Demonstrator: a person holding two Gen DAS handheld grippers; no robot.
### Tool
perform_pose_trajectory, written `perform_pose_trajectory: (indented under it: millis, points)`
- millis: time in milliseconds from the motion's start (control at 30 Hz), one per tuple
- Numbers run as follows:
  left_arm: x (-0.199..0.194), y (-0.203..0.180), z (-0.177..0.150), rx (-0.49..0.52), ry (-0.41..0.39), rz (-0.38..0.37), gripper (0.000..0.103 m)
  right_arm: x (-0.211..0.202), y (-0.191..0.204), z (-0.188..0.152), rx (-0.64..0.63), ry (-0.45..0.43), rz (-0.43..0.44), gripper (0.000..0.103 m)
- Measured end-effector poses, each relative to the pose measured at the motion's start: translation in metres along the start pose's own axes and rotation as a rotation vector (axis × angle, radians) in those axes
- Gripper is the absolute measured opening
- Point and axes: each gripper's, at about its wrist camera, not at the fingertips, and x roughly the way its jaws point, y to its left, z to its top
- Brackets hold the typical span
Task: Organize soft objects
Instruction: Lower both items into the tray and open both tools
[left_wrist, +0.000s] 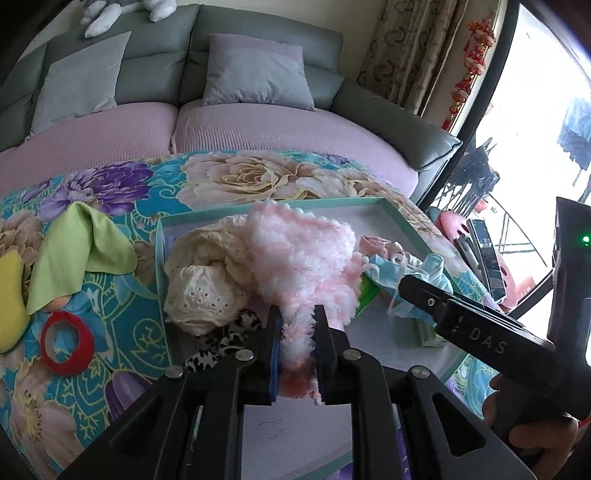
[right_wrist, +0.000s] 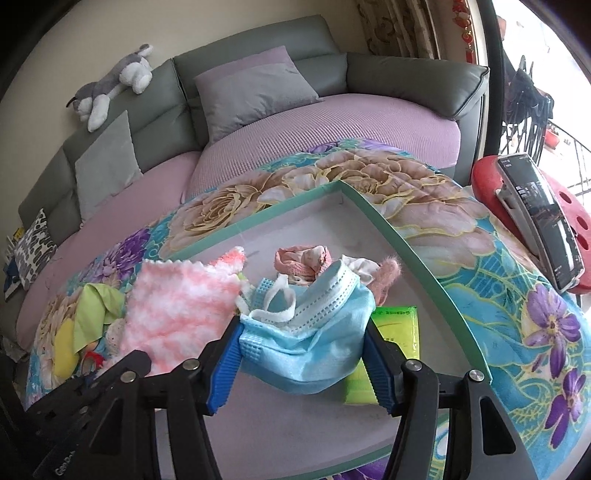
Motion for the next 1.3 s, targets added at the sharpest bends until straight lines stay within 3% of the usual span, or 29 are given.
perform_pose_trajectory:
  millis: [133,233,500,700,800,867,1000,1067,1133,1300]
  points:
    - [-0.007,-0.001,0.002,0.006,-0.005,-0.013,0.029,-0.004,0.004,0.002,-0.016,-0.008,-0.01,0.067]
    - [-0.017,0.0,0.005,0.002,-0.025,-0.027,0.039,-0.01,0.006,0.003,-0.017,-0.023,-0.014,0.074]
    - [-0.05,0.01,0.016,-0.022,-0.111,-0.02,0.041,-0.023,0.008,0.008,-0.008,-0.064,0.003,0.078]
    - [-0.06,0.035,0.019,-0.093,-0.148,0.081,0.05,-0.024,0.01,0.008,-0.012,-0.066,0.015,0.078]
    - [-0.058,0.053,0.019,-0.143,-0.142,0.155,0.054,-0.023,0.011,0.008,-0.006,-0.065,0.021,0.079]
    - [-0.056,0.064,0.017,-0.174,-0.131,0.197,0.064,-0.021,0.013,0.008,-0.007,-0.062,0.026,0.081]
    - [-0.052,0.085,0.012,-0.244,-0.107,0.288,0.068,-0.017,0.022,0.006,-0.031,-0.054,0.021,0.083]
    - [-0.052,0.092,0.009,-0.268,-0.106,0.304,0.084,-0.015,0.027,0.005,-0.041,-0.052,0.027,0.092]
    - [-0.051,0.098,0.008,-0.286,-0.104,0.322,0.093,-0.014,0.031,0.004,-0.047,-0.052,0.037,0.096]
    - [-0.051,0.105,0.005,-0.314,-0.112,0.374,0.094,-0.013,0.046,0.002,-0.081,-0.052,0.065,0.099]
